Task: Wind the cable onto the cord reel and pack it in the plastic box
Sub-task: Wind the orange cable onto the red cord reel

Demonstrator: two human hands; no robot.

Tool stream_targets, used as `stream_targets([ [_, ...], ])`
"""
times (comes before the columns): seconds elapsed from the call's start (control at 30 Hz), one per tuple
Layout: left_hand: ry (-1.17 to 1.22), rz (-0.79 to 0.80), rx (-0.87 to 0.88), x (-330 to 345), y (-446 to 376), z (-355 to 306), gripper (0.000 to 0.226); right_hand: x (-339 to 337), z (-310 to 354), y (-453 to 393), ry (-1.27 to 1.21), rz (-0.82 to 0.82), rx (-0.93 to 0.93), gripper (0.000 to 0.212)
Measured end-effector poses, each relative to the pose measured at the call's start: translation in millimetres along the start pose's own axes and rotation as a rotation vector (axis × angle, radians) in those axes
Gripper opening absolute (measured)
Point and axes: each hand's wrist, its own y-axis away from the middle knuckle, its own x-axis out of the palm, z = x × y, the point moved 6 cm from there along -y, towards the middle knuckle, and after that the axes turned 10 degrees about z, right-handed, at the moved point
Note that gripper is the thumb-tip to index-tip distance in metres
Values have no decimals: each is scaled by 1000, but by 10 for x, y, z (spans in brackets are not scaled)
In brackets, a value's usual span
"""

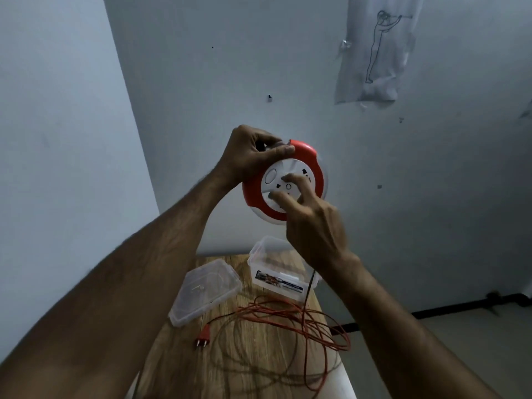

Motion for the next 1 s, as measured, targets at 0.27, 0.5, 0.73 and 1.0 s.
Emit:
stream_targets([
  [0.27,-3,76,44,125,-23,-8,27,69,-124,-73,258,410,-40,58],
  [0.5,7,99,36,195,-13,-2,29,29,-136,-99,409,367,-79,58],
  [0.73,-27,20,51,206,-12,-50,31,-63,-234,-113,198,12,99,56],
  [1.0,18,-75,42,217,-23,-51,33,-56,-330,-33,-355,-302,651,61],
])
